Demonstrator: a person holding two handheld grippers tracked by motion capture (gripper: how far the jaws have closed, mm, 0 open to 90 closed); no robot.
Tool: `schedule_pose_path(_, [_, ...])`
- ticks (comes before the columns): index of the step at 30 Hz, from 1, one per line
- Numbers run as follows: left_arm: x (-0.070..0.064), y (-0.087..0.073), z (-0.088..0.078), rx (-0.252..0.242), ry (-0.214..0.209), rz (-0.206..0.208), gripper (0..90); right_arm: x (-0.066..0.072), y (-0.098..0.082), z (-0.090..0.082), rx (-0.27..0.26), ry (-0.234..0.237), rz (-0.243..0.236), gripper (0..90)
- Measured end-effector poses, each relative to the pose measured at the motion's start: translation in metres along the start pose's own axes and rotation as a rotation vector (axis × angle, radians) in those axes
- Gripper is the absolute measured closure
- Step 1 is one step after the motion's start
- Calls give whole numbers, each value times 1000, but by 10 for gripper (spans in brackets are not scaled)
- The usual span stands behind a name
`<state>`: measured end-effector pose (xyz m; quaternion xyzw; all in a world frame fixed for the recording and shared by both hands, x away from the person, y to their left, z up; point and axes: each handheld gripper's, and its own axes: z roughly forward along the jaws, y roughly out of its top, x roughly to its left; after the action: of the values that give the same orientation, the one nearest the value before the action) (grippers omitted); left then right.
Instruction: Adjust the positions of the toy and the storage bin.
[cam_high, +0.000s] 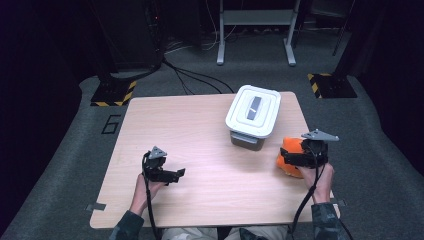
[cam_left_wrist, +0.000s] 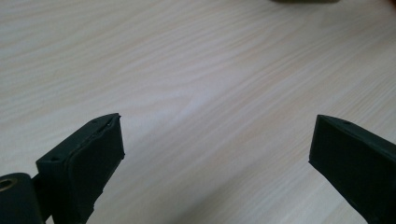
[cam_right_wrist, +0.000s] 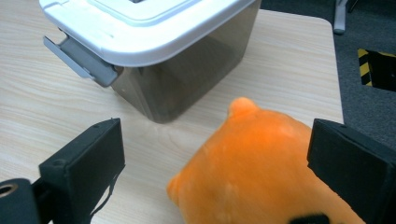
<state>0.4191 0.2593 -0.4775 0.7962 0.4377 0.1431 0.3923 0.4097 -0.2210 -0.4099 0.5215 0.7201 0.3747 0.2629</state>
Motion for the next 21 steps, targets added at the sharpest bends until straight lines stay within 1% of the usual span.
schedule_pose_path(2, [-1,8,3,-9,-4,3,32,2,4,3,1,10,-2,36])
schedule_pose_path(3, [-2,12,4,-6,7,21,36,3,6,5,3,12,-3,37])
schedule_pose_path(5, [-3,20,7,-5,4,28,42,4,10,9,7,17,0,38])
schedule_pose_path(7, [-5,27,11,-11,9,29,43,5,13,12,11,23,5,39])
schedule_pose_path(9, [-5,33,15,-16,3,21,44,6,16,15,11,27,5,42])
schedule_pose_path(11, [-5,40,17,-16,8,30,46,7,19,18,14,30,9,45])
schedule_pose_path(14, [-6,50,21,-21,-5,26,47,9,22,22,19,32,9,57])
schedule_pose_path(16, [-6,57,23,-23,-7,30,47,10,25,24,17,32,14,62])
schedule_pose_path(18, [-7,64,26,-34,-9,21,47,11,28,27,17,35,13,63])
schedule_pose_path(19, [-8,67,27,-31,-5,34,50,12,30,28,18,35,14,64])
schedule_pose_path(20, [-9,71,28,-36,-11,29,50,13,31,29,19,36,14,66])
schedule_pose_path(21, [-9,74,29,-35,-14,32,50,14,32,30,20,38,15,67])
